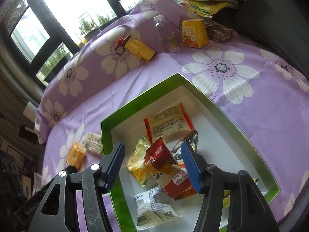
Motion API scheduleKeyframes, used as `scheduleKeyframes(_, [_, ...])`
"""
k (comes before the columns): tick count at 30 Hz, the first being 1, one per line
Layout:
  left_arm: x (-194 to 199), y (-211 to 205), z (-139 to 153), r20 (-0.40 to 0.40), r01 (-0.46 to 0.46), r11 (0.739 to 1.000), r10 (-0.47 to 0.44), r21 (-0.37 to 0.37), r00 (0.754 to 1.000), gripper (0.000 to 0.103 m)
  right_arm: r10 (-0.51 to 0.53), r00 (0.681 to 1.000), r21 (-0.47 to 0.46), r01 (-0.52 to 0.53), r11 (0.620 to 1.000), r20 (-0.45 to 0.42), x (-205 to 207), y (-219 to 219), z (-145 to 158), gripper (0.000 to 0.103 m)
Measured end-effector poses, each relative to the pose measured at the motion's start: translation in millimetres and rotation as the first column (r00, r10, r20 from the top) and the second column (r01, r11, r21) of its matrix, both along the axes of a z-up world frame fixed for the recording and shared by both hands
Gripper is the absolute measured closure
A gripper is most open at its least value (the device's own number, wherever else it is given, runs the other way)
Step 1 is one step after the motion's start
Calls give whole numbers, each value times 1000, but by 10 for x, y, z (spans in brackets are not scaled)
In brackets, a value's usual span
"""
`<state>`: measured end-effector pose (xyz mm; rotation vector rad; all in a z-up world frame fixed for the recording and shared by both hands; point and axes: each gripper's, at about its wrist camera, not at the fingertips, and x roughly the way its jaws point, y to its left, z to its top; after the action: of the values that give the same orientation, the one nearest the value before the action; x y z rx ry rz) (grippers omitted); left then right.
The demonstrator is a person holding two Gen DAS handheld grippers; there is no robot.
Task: Organize snacks
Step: 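Move the right gripper to the orange square cake pack and grasp it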
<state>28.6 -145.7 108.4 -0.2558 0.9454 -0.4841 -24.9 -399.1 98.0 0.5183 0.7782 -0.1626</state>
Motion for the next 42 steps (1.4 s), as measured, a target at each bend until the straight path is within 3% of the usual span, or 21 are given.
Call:
scheduleKeyframes(4, [21,524,-134,-43,-135,991,135,2,990,22,23,1000,-17,-23,1000,8,56,118,-4,25])
scheduleKeyframes(9, [57,1010,-275,-92,-264,964,264,8,960,15,66,998,-57,-67,996,-13,128,301,-36,21])
scheduleKeyframes(14, [68,1258,-396,-125,-320,946,325,53,938,13,91,996,-82,-93,992,-25,177,438,-57,21])
scheduleKeyframes(19, [109,1433,-498,-170,-357,934,353,9,920,13,188,982,-3,-188,982,8,270,608,-30,21])
scheduleKeyframes(25, [290,1488,-535,-198,-382,922,362,-69,911,13,327,944,113,-331,937,54,735,1078,123,21])
scheduleKeyframes(30, [490,1466,-560,-201,-391,916,368,-86,908,13,477,879,162,-473,866,15,1328,1700,17,21])
scheduleKeyframes(36, [716,1446,-645,-247,-398,908,359,-131,900,16,563,819,110,-553,826,-106,1877,2279,-346,21])
scheduleKeyframes(39, [791,1396,-696,-249,-392,912,355,-120,901,29,550,821,46,-550,834,-152,2031,2363,-492,21])
scheduleKeyframes(42, [830,1342,-783,-264,-392,914,355,-105,897,59,569,804,95,-561,822,-176,2129,2353,-654,33])
